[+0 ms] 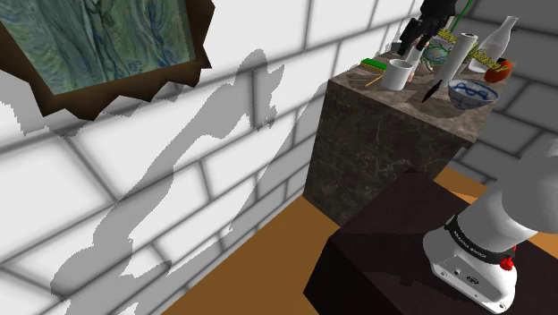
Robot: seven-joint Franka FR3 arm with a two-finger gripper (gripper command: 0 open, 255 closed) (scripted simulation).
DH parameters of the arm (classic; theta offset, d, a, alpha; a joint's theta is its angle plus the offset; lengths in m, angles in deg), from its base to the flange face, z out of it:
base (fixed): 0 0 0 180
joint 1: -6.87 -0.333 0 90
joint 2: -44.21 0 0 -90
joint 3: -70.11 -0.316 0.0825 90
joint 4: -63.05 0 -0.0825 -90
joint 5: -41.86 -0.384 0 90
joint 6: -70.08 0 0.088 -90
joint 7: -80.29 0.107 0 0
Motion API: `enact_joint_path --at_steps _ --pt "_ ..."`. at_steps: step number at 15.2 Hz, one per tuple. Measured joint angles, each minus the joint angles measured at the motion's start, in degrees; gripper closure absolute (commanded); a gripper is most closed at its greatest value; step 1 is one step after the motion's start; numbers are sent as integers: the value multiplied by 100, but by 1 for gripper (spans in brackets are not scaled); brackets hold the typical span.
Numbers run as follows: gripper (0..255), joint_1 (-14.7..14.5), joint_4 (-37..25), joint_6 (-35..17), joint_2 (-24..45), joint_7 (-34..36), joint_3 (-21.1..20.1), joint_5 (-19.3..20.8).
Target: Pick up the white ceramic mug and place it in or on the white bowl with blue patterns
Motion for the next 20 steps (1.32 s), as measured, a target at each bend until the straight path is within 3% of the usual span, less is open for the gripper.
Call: enact_joint_path --at_steps 4,11,16,20 --pt "0 -25 -380 -273 742 -581 420 -284" --pt "0 119 -1544 -524 2519 -1843 995 -1338" --pt "0 607 -2663 -366 3846 -2665 1033 -2181" --pt "0 727 -2792 -445 4127 -2820 987 -2355"
